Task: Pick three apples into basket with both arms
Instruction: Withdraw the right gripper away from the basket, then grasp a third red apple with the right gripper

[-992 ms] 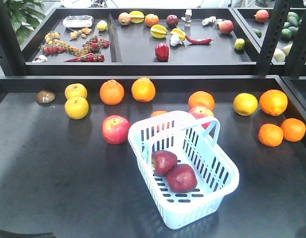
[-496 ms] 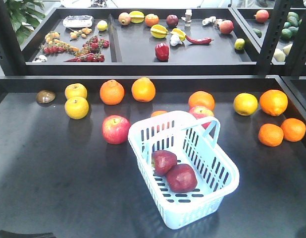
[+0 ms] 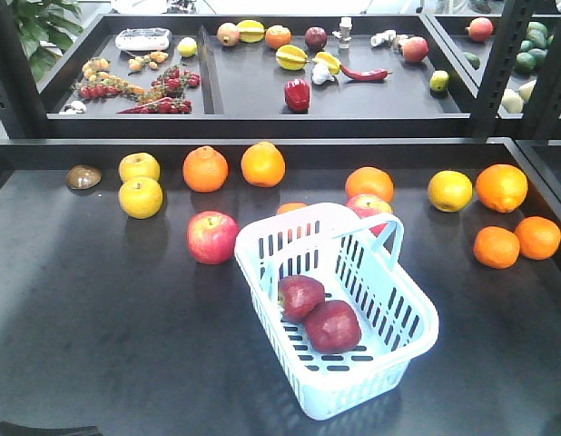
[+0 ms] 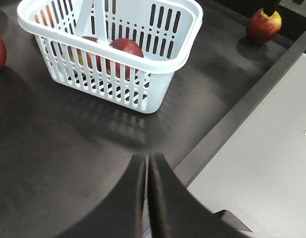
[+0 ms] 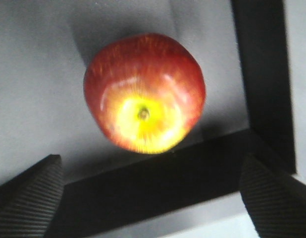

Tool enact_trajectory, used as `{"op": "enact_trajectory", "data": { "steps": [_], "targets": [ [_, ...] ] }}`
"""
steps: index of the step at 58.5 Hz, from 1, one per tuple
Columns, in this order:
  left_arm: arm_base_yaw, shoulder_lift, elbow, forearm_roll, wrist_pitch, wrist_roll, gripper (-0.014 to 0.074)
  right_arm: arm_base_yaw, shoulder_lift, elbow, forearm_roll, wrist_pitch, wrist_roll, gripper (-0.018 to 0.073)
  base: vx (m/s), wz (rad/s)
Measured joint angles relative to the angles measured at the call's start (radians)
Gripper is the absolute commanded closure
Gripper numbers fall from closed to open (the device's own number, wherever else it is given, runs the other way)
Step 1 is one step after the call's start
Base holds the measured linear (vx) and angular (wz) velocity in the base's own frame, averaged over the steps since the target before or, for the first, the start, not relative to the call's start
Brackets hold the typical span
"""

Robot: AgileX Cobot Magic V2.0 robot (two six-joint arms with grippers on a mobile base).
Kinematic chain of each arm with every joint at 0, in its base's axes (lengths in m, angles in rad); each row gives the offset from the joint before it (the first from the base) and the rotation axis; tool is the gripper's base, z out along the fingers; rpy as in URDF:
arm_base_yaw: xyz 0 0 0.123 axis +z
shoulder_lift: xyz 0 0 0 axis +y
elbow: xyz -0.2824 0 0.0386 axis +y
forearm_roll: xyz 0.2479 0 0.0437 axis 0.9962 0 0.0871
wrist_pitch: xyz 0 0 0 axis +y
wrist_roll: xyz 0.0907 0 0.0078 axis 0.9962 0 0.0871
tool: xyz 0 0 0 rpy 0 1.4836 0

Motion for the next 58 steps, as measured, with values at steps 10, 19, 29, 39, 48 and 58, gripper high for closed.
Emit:
{"op": "enact_trajectory", "data": {
  "steps": [10, 19, 29, 39, 48, 58],
  "targets": [
    [0.000, 0.000, 0.000, 0.000, 0.000, 0.000, 0.0602, 0.000, 0.048, -0.001, -0.008, -0.040, -0.001, -0.0109, 0.00, 0.00],
    [0.000, 0.000, 0.000, 0.000, 0.000, 0.000, 0.0602, 0.000, 0.072, -0.003, -0.020, -0.076, -0.001, -0.0099, 0.00, 0.00],
    [0.000, 0.000, 0.000, 0.000, 0.000, 0.000, 0.0602, 0.000, 0.092, -0.005, -0.029, -0.088, -0.001, -0.0085, 0.00, 0.00],
    [0.000, 0.000, 0.000, 0.000, 0.000, 0.000, 0.0602, 0.000, 0.115, -0.005, -0.030, -0.104, -0.002, -0.0068, 0.00, 0.00],
    [0.000, 0.000, 0.000, 0.000, 0.000, 0.000, 0.0602, 0.000, 0.128, -0.005, -0.029, -0.112, -0.002, -0.0004, 0.00, 0.00],
    [0.000, 0.000, 0.000, 0.000, 0.000, 0.000, 0.0602, 0.000, 0.128, -0.005, -0.028, -0.113, -0.002, 0.0200, 0.00, 0.00]
  ]
}}
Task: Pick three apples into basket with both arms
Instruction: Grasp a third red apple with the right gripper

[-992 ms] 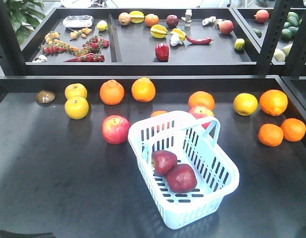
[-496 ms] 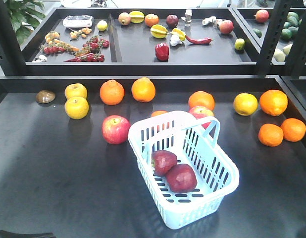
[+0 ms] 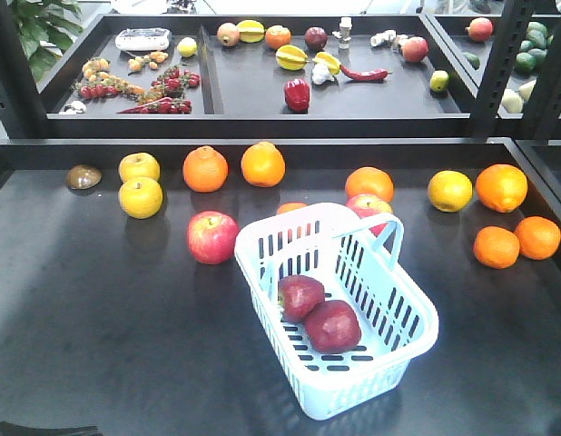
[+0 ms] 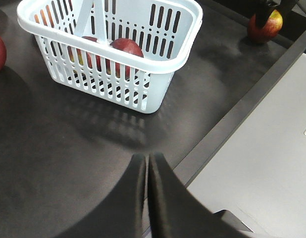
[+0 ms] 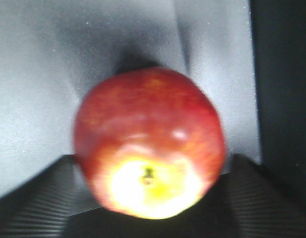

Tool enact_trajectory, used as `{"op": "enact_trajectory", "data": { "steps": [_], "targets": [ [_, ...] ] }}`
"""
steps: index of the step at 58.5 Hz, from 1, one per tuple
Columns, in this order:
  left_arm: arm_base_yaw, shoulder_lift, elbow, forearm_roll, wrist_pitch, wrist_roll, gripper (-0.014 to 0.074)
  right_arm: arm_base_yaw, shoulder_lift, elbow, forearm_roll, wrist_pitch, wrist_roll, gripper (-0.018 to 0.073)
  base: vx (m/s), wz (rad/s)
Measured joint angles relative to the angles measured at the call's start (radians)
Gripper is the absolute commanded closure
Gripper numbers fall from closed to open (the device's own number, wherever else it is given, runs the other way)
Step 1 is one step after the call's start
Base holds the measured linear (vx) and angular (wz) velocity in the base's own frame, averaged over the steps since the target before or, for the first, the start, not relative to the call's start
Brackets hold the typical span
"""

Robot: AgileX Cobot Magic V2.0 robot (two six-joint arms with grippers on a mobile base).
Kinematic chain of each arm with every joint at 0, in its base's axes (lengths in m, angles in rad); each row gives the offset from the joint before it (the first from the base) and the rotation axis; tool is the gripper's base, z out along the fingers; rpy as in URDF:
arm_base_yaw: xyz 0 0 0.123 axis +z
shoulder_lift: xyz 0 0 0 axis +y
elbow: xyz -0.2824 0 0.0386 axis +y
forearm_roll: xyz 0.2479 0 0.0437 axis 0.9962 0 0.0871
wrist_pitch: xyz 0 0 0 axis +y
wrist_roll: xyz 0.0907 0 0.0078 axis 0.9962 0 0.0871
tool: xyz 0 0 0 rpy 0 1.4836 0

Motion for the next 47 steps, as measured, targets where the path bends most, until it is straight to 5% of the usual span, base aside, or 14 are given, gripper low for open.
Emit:
{"op": "enact_trajectory", "data": {
  "steps": [15, 33, 47],
  "targets": [
    [0.000, 0.000, 0.000, 0.000, 0.000, 0.000, 0.0602, 0.000, -0.073, 0.000, 0.021, 0.005, -0.029, 0.0576, 0.00, 0.00],
    [0.000, 0.000, 0.000, 0.000, 0.000, 0.000, 0.0602, 0.019, -0.249, 0.000, 0.245, 0.014, -0.217, 0.0564, 0.00, 0.00],
    [0.000, 0.000, 0.000, 0.000, 0.000, 0.000, 0.0602, 0.189, -0.431, 0.001, 0.316, 0.062, -0.264, 0.0564, 0.00, 0.00]
  ]
}}
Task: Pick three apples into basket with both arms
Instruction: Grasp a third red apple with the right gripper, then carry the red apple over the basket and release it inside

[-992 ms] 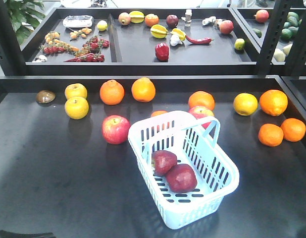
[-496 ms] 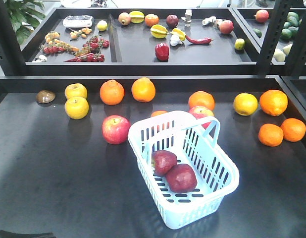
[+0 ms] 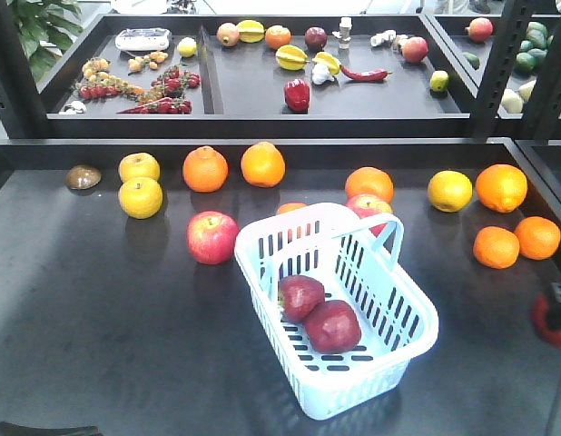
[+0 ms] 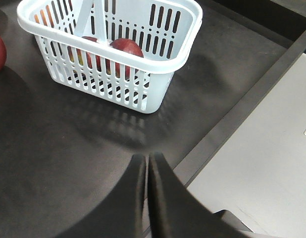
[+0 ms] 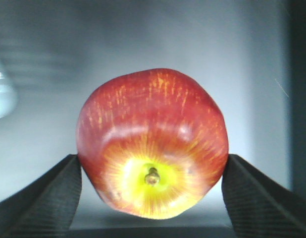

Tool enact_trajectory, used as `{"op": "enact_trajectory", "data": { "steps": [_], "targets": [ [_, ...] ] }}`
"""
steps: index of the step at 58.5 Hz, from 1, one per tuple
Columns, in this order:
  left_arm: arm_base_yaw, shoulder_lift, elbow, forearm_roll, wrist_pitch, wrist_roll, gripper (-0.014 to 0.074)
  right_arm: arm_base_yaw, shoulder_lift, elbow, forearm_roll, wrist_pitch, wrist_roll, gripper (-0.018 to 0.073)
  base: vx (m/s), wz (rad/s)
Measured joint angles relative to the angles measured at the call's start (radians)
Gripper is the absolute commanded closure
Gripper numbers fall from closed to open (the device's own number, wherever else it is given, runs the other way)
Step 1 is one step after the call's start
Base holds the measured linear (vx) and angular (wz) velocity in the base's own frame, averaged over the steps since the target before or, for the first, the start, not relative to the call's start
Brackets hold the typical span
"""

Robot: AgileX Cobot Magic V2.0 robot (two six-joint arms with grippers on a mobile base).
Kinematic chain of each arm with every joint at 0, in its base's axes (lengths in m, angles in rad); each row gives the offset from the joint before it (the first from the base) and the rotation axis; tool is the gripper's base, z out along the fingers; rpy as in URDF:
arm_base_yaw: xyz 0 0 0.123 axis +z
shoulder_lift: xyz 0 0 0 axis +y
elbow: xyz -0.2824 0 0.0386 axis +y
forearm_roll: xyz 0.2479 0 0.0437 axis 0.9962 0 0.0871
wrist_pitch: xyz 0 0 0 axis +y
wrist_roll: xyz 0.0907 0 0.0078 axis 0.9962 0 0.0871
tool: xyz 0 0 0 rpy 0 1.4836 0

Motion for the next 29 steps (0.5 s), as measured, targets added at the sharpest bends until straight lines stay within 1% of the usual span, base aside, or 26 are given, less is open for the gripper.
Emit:
{"op": "enact_trajectory", "data": {
  "steps": [10, 17, 22, 29],
  "targets": [
    [0.000, 0.000, 0.000, 0.000, 0.000, 0.000, 0.0602, 0.149, -0.134, 0.001, 0.057, 0.052, 0.001, 0.0564, 0.00, 0.00],
    [0.000, 0.000, 0.000, 0.000, 0.000, 0.000, 0.0602, 0.261, -0.218, 0.004, 0.109, 0.054, 0.007, 0.0563, 0.00, 0.00],
    [0.000, 0.000, 0.000, 0.000, 0.000, 0.000, 0.0602, 0.330, -0.247, 0.004, 0.154, 0.047, 0.008, 0.0559, 0.00, 0.00],
    [0.000, 0.000, 0.000, 0.000, 0.000, 0.000, 0.0602, 0.431, -0.234, 0.005, 0.177, 0.004, 0.008, 0.0542, 0.00, 0.00]
  ]
}}
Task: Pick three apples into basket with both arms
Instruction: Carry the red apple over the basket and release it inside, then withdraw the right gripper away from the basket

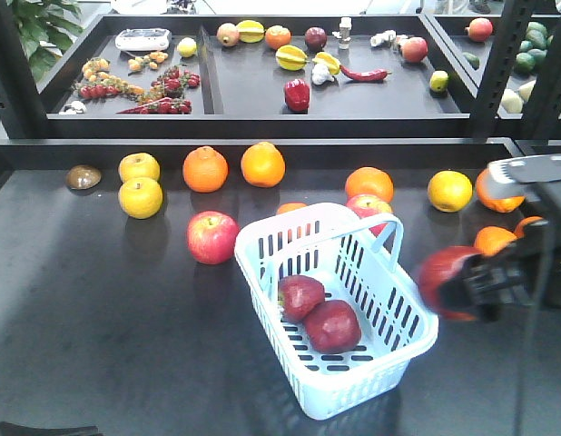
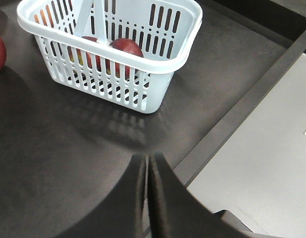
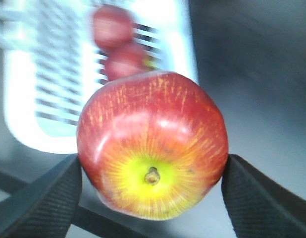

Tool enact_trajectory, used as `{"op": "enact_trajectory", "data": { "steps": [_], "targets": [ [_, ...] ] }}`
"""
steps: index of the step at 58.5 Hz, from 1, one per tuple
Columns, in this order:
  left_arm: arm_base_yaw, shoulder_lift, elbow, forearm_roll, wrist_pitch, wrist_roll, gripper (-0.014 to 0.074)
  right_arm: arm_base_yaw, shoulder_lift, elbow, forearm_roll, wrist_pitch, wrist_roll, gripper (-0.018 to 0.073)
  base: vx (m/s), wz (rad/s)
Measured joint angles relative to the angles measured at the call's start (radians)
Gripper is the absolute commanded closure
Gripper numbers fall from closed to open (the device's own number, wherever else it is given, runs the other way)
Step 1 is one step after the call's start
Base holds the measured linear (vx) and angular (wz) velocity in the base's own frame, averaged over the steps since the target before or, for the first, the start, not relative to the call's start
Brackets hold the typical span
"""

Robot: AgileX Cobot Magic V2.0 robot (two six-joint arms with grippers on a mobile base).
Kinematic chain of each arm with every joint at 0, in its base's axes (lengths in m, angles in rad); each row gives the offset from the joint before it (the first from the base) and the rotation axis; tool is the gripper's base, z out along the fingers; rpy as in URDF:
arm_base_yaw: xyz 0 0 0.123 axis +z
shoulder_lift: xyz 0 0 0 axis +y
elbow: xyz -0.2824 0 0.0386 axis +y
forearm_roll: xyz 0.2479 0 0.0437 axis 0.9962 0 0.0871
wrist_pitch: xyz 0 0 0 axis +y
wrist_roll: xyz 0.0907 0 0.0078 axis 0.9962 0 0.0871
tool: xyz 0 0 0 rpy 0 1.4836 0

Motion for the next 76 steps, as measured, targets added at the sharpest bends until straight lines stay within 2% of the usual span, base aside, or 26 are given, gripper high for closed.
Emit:
{"op": "enact_trajectory", "data": {
  "steps": [10, 15, 19, 20, 24, 28, 32, 38, 45, 53, 59, 68, 76],
  "targets": [
    [0.000, 0.000, 0.000, 0.000, 0.000, 0.000, 0.0602, 0.111, 0.088, 0.000, 0.004, -0.110, 0.000, 0.0449, 0.00, 0.00],
    [0.000, 0.000, 0.000, 0.000, 0.000, 0.000, 0.0602, 0.141, 0.145, 0.001, 0.012, -0.149, 0.000, 0.0319, 0.00, 0.00],
    [0.000, 0.000, 0.000, 0.000, 0.000, 0.000, 0.0602, 0.147, 0.177, 0.001, 0.023, -0.171, 0.000, 0.0211, 0.00, 0.00],
    [0.000, 0.000, 0.000, 0.000, 0.000, 0.000, 0.0602, 0.147, 0.186, 0.001, 0.024, -0.179, 0.000, 0.0153, 0.00, 0.00],
    [0.000, 0.000, 0.000, 0.000, 0.000, 0.000, 0.0602, 0.147, 0.207, 0.001, 0.036, -0.198, -0.004, 0.0028, 0.00, 0.00],
    [0.000, 0.000, 0.000, 0.000, 0.000, 0.000, 0.0602, 0.147, 0.223, 0.001, 0.047, -0.216, -0.006, -0.0074, 0.00, 0.00],
    [0.000, 0.000, 0.000, 0.000, 0.000, 0.000, 0.0602, 0.147, 0.229, 0.001, 0.054, -0.235, -0.008, -0.0144, 0.00, 0.00],
    [0.000, 0.000, 0.000, 0.000, 0.000, 0.000, 0.0602, 0.147, 0.229, 0.001, 0.058, -0.262, -0.008, -0.0169, 0.00, 0.00],
    [0.000, 0.000, 0.000, 0.000, 0.000, 0.000, 0.0602, 0.147, 0.229, 0.001, 0.059, -0.272, -0.008, -0.0143, 0.00, 0.00],
    [0.000, 0.000, 0.000, 0.000, 0.000, 0.000, 0.0602, 0.147, 0.223, 0.001, 0.059, -0.263, -0.009, -0.0014, 0.00, 0.00],
    [0.000, 0.000, 0.000, 0.000, 0.000, 0.000, 0.0602, 0.147, 0.195, 0.001, 0.059, -0.231, -0.020, 0.0194, 0.00, 0.00],
    [0.000, 0.000, 0.000, 0.000, 0.000, 0.000, 0.0602, 0.147, 0.098, 0.001, 0.059, -0.156, -0.069, 0.0566, 0.00, 0.00],
    [0.000, 0.000, 0.000, 0.000, 0.000, 0.000, 0.0602, 0.147, -0.032, 0.005, 0.058, -0.114, -0.104, 0.0569, 0.00, 0.00]
  ]
}}
